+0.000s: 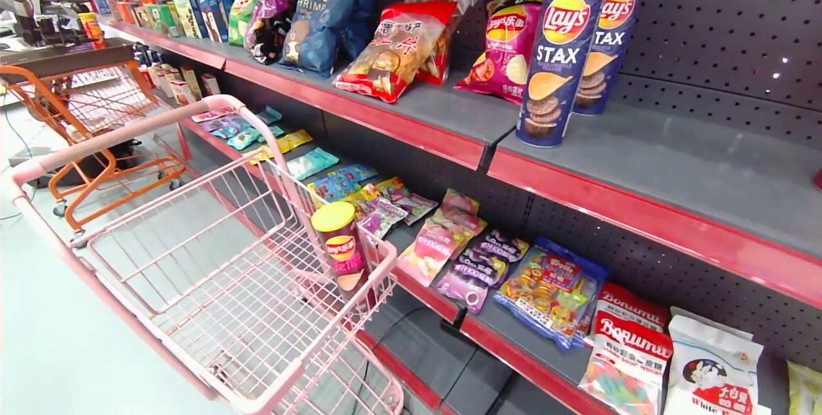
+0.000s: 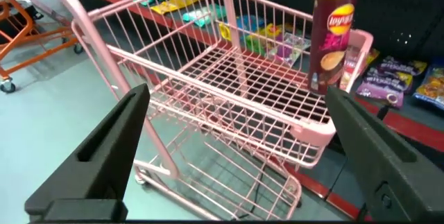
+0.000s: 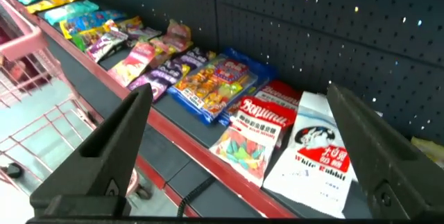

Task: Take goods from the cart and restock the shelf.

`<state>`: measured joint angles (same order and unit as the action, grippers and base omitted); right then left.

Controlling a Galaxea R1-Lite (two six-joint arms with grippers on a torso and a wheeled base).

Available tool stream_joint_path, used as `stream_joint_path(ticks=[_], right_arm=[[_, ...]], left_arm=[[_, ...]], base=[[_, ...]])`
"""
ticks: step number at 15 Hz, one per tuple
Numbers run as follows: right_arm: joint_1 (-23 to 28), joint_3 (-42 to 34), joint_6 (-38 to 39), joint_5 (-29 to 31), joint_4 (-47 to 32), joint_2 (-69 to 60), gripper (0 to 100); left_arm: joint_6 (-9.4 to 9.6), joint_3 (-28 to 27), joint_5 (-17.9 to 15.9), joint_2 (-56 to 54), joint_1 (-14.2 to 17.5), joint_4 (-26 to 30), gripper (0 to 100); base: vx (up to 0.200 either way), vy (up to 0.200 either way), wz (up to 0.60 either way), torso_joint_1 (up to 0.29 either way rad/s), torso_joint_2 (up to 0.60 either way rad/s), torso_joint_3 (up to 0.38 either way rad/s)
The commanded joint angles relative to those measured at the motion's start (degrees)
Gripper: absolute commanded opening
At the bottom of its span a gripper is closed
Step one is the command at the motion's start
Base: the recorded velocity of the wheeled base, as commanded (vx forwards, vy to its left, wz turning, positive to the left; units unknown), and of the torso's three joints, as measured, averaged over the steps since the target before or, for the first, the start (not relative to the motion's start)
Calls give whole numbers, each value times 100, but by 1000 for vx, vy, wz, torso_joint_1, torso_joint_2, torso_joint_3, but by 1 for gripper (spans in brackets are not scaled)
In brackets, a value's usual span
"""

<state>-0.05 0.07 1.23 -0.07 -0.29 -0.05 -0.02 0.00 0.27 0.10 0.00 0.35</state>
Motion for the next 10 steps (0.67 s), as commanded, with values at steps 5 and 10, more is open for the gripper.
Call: stream_joint_path(ticks=[5,10], right_arm=[[-4,1,-97,-19,3,5,100],[-4,1,-97,-19,3,5,100]], left_arm=[[38,-18,-247,17,0,0,100],[-1175,-3472,-941,3831,-264,-519,100]], base=[[0,0,0,-118,412,291],[0,0,0,-11,37,26]])
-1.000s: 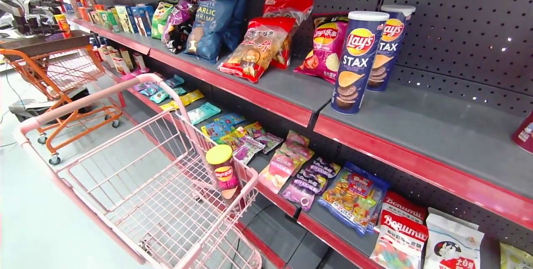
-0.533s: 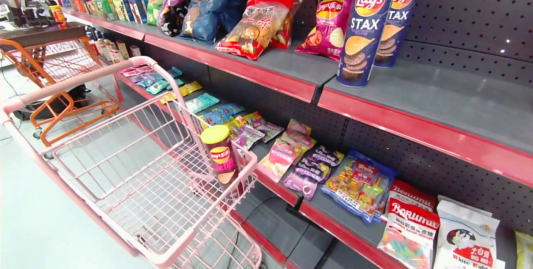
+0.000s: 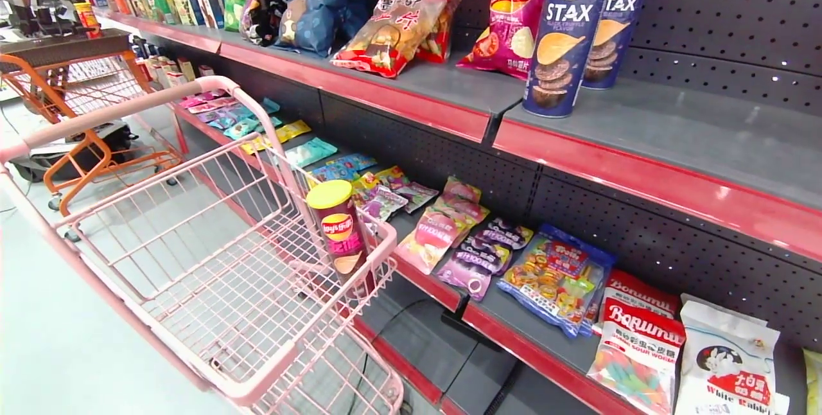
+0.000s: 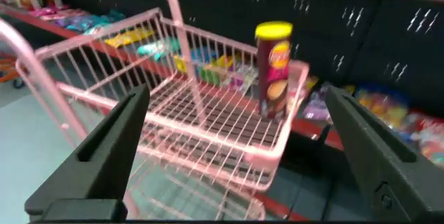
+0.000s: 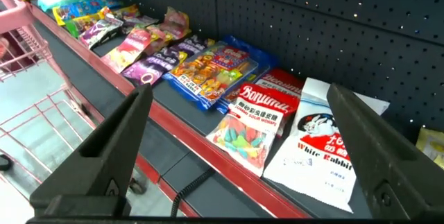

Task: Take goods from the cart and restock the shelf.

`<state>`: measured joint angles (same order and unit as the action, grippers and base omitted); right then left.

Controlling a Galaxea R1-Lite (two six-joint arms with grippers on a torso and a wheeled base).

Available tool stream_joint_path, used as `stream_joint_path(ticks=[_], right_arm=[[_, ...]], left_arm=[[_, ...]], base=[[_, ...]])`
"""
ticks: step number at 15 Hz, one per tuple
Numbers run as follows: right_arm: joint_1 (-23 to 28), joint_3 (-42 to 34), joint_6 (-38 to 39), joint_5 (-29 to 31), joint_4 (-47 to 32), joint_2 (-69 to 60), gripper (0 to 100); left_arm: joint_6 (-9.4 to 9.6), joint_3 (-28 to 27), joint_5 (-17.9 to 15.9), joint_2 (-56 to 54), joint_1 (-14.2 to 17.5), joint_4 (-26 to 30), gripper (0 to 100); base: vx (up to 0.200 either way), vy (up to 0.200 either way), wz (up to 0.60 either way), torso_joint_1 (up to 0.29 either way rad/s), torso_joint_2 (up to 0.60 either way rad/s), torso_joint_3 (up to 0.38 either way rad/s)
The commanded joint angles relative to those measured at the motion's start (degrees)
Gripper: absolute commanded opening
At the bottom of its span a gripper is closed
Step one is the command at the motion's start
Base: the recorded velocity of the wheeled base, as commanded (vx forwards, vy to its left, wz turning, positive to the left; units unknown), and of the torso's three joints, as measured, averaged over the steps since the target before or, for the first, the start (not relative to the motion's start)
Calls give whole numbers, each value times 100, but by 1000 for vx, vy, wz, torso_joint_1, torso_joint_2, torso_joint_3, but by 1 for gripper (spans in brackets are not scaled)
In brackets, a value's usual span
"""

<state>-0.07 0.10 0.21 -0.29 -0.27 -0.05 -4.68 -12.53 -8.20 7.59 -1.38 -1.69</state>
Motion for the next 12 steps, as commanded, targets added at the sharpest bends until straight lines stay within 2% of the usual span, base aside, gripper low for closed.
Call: stream_joint_path(ticks=[1,3,4,6,7,8,9,10,12], right_arm=[[-1,-1,6,3,0,5,100],[-1,-1,-3,3,0,5,100],[-1,-10,-12,3,0,5,100],[-1,-1,-12,3,0,5,100],[-1,-1,-3,3,0,5,100],[-1,-1,-3,3,0,5,100],[-1,-1,-12,3,0,5,100],[-1,-1,-3,3,0,5,100],[-1,-10,-3,3,-8,5,100]], left_arm=[[-543,-2236,56,3881,-56,-701,100],[-499,-1797,47,4927,-56,-1720,100],[-499,-1471,38,5850,-47,-2819,100],[-490,-1102,-173,6922,-56,-4005,100],[-481,-1093,-428,7370,-47,-4401,100],[-358,-1155,-568,7722,-56,-4585,100],[-121,-1234,-656,8091,-82,-4682,100],[29,-1234,-709,8346,-126,-4814,100],[64,-1269,-744,8873,-354,-5236,100]], base=[[0,0,0,0,0,0],[0,0,0,0,0,0],[0,0,0,0,0,0],[0,0,0,0,0,0],[0,0,0,0,0,0],[0,0,0,0,0,0],[0,0,0,0,0,0],[0,0,0,0,0,0],[0,0,0,0,0,0]])
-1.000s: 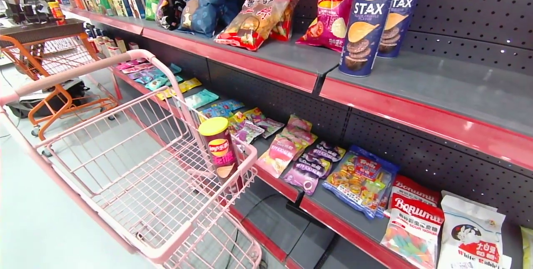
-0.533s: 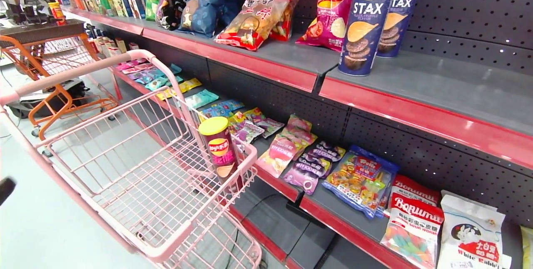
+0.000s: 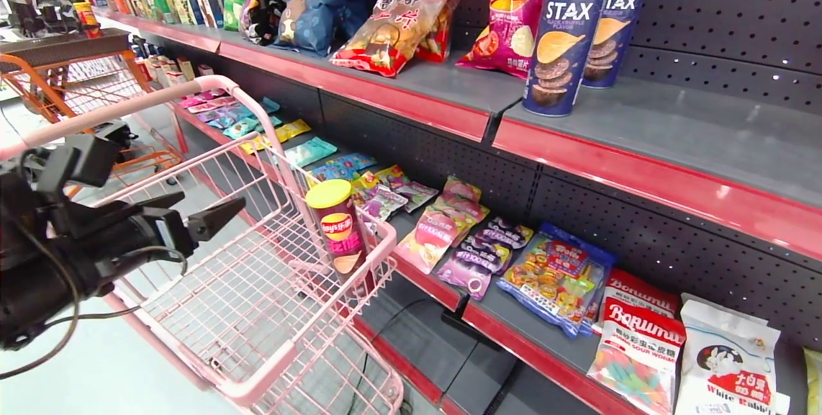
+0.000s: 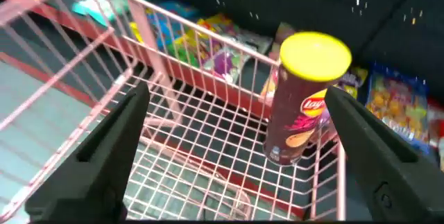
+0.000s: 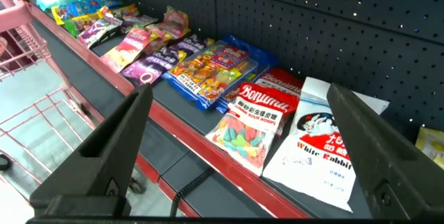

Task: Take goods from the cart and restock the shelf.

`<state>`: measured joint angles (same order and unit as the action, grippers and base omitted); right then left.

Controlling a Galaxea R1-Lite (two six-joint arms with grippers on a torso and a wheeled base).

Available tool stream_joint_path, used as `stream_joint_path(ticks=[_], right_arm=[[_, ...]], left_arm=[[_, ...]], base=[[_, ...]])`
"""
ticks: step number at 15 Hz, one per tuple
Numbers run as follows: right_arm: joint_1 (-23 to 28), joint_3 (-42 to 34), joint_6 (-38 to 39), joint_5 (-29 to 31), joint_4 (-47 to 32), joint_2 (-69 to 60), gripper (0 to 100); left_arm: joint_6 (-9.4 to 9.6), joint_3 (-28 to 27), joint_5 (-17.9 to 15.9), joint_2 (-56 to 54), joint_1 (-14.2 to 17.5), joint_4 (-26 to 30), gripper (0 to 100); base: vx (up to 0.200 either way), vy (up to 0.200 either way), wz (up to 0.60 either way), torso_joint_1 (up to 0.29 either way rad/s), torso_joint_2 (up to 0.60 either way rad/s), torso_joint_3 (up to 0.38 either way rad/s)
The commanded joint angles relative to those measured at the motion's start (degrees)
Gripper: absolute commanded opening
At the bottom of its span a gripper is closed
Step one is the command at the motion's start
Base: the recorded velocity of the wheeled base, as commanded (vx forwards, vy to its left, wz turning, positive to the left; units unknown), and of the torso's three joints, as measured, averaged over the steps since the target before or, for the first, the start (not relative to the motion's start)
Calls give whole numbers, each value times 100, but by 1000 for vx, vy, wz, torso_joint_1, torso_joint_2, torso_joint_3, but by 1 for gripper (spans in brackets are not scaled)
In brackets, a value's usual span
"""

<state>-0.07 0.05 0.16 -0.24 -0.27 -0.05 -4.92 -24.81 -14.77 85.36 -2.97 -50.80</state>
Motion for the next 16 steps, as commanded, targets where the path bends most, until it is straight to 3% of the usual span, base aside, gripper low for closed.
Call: stream_joint_path(ticks=[1,4,8,12,16], right_arm=[[-1,-5,2,-2,0,5,100],[-1,4,2,-2,-8,5,100],[-1,4,2,-2,-8,5,100],[-1,-5,2,-2,0,5,100],[-1,-5,-7,-2,-8,5,100]], left_arm=[[106,-94,-122,1396,-265,-677,100],[97,-253,-122,2073,-652,-1248,100],[88,-384,-131,2310,-1346,-1257,100],[88,-1175,-113,2802,-1399,-1213,100],[97,-1527,-113,3145,-1460,-1222,100]], base=[[0,0,0,0,0,0],[0,0,0,0,0,0],[0,0,0,0,0,0],[0,0,0,0,0,0],[0,0,0,0,0,0]])
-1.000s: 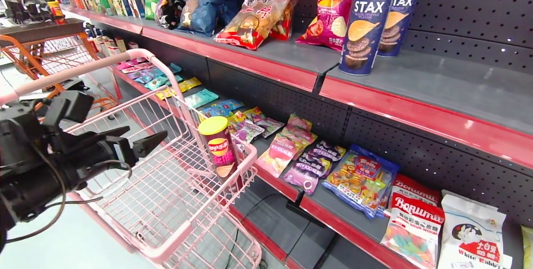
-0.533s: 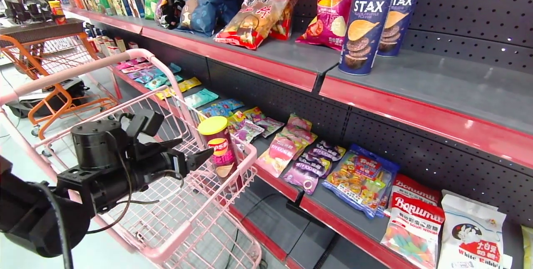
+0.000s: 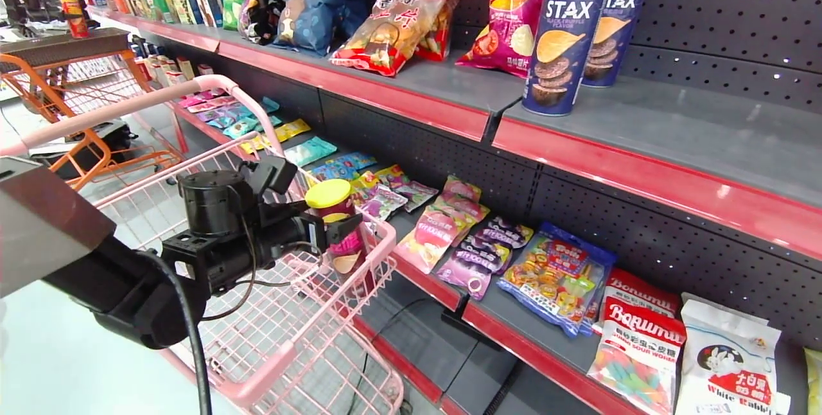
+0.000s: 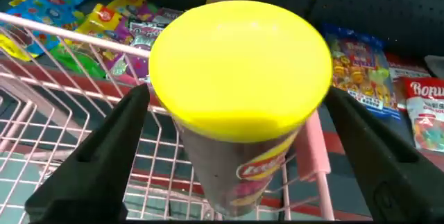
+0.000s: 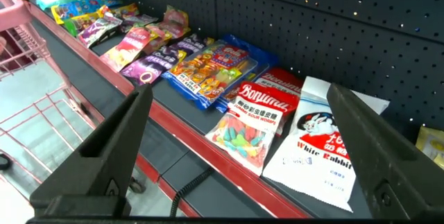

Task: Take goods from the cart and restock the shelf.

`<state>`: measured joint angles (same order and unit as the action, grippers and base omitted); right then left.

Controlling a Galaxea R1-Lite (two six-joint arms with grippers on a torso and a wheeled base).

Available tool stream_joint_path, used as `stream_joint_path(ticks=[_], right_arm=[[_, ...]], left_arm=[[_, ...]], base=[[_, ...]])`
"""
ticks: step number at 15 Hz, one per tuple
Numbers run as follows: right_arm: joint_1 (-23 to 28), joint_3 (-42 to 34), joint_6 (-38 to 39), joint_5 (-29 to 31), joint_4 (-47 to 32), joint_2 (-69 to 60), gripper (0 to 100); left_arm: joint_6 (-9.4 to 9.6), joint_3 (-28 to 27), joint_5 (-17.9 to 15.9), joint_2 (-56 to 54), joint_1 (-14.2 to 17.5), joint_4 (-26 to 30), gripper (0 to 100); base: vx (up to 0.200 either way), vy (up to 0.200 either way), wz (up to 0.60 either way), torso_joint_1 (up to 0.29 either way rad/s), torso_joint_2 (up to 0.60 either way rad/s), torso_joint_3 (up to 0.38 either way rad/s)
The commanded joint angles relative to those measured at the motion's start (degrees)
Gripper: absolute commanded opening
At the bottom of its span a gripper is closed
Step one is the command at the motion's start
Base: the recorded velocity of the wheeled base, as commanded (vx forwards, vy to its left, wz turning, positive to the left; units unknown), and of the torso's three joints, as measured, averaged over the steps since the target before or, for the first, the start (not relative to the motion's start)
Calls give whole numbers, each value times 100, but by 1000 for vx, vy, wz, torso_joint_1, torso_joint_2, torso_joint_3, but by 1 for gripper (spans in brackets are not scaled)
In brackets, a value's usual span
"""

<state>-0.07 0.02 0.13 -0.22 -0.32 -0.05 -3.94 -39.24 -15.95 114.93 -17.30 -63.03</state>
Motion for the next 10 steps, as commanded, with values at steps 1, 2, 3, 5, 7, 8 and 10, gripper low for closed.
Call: stream_joint_path(ticks=[1,2,3,5,7,8,10], right_arm=[[-1,-2,4,-4,-3,5,100],[-1,-2,4,-4,5,5,100],[-1,6,4,-4,-3,5,100],[-1,6,4,-4,5,5,100],[-1,-2,4,-4,5,5,100],[-1,6,4,-4,5,5,100],[-1,6,4,-4,5,5,100]], left_arm=[[-2,-84,-5,223,-37,-8,100],[-2,-92,4,249,-81,-8,100],[-2,-101,4,319,-151,-8,100],[7,-172,12,433,-169,-34,100],[25,-295,30,521,-169,-43,100],[51,-303,30,530,-160,-43,0],[77,-312,30,530,-169,-43,0]], base=[[0,0,0,0,0,0],[0,0,0,0,0,0],[0,0,0,0,0,0],[0,0,0,0,0,0],[0,0,0,0,0,0],[0,0,0,0,0,0],[0,0,0,0,0,0]])
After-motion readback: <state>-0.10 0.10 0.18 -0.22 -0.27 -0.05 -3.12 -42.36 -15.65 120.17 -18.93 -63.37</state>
